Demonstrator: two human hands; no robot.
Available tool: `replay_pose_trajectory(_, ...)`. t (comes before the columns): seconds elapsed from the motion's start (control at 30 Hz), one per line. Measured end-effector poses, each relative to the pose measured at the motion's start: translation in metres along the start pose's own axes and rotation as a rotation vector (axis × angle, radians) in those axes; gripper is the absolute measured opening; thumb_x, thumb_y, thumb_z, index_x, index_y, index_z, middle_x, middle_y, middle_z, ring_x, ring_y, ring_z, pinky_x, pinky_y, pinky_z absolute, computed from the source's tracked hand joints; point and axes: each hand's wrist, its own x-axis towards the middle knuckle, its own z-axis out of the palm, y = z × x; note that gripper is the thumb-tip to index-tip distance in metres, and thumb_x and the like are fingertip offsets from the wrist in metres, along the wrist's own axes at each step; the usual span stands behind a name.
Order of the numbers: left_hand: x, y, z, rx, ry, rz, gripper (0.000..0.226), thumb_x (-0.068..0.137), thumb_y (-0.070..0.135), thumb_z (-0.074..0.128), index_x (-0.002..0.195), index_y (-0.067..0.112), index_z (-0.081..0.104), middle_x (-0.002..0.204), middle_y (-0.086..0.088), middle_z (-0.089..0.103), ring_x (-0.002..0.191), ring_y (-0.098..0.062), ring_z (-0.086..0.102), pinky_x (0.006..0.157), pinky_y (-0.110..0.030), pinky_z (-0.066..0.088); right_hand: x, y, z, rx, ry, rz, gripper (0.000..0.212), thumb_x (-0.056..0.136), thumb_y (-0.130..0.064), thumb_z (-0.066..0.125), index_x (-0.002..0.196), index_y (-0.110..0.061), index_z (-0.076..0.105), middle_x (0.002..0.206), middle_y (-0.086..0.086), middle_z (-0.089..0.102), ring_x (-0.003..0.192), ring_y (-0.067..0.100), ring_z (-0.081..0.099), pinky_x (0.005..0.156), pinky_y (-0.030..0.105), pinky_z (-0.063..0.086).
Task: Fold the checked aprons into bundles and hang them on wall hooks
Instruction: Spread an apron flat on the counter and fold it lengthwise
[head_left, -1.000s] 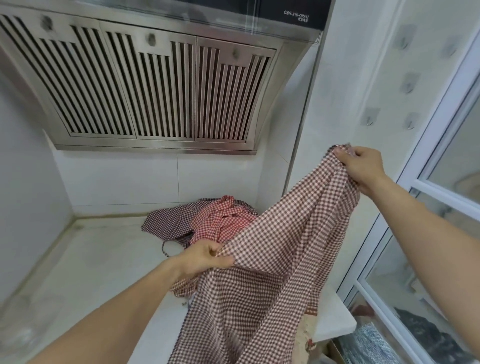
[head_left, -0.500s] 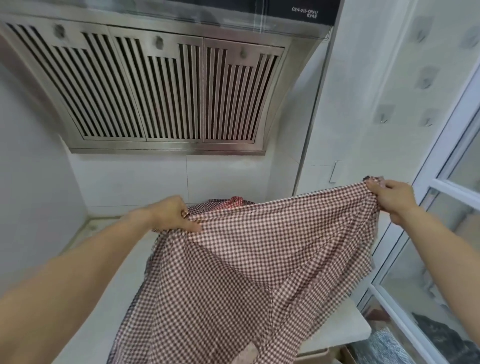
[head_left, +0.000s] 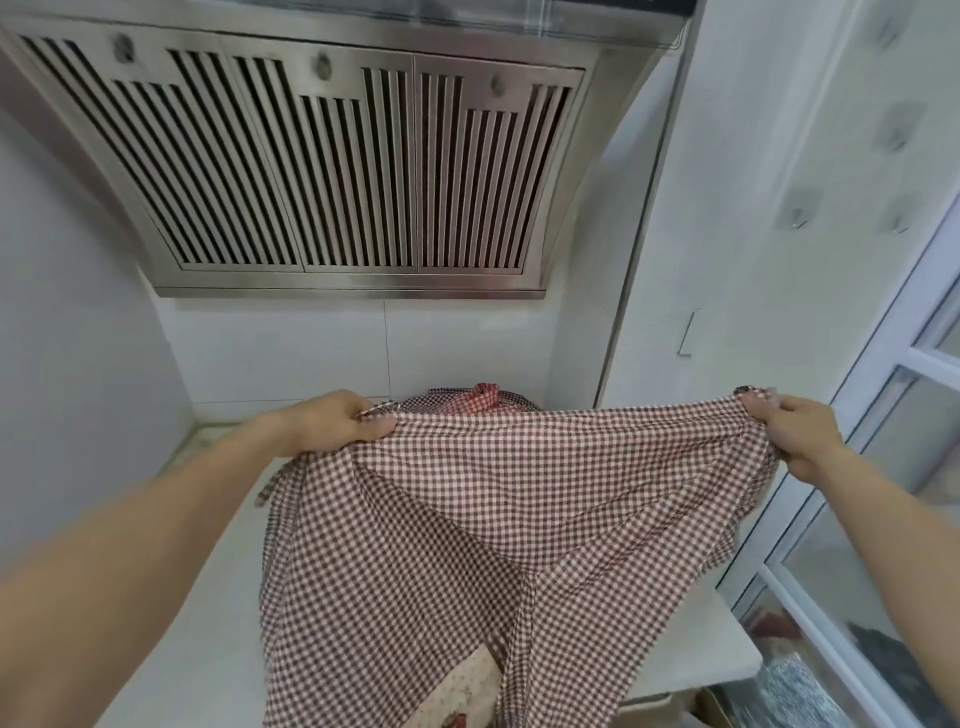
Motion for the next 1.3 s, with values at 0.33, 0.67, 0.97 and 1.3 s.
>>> replay_pose_trajectory(0.33,0.008,0.033,-0.014,0.099,0.235,-0.06,0.035,0.099,0.047,0.052,0.088,0.014,0.061,0.089,-0.001,0.063,0.082,-0.017,0.059,0.079,-0.033,0.05,0.01,0.006,0.021,0.005,-0.017,-0.086,0.03,0.098,-0.016,0.059,0.104,0.013,0.06,0.102,0.021,0.064,0.083,0.024,0.059,0.073,0.032,0.049)
replay_pose_trajectory(0.67,0.005,-0.011,0.018,-0.133,-0.489,-0.367,0.033,0.092,0.029,0.068,0.113,0.003,0.068,0.113,-0.014,0.072,0.103,-0.028,0.069,0.095,-0.041,0.052,0.066,0.087,-0.056,-0.753,-0.812,0.375,0.063,0.085,-0.058,0.064,0.132,-0.016,0.058,0.134,0.006,0.063,0.124,0.024,0.059,0.11,0.041,0.043)
replay_pose_trajectory(0.97,0.088,0.006,0.1,0.216,0.045,0.007,0.028,0.097,0.029,0.06,0.07,0.021,0.062,0.074,0.008,0.06,0.07,-0.01,0.054,0.056,-0.015,0.033,0.089,0.11,0.009,-0.441,-0.078,0.162,0.045,0.1,-0.02,0.055,0.132,0.013,0.052,0.126,0.026,0.061,0.103,0.037,0.062,0.089,0.044,0.052)
replay_pose_trajectory(1.3,0.126,-0.007,0.144,0.131,0.028,-0.071,0.031,0.099,0.025,0.056,0.069,0.022,0.058,0.077,0.004,0.06,0.078,-0.018,0.058,0.074,-0.032,0.042,0.14,0.167,0.0,-0.724,-0.004,0.151,0.054,0.098,-0.038,0.056,0.061,0.002,0.054,0.071,0.018,0.059,0.072,0.032,0.057,0.067,0.034,0.041)
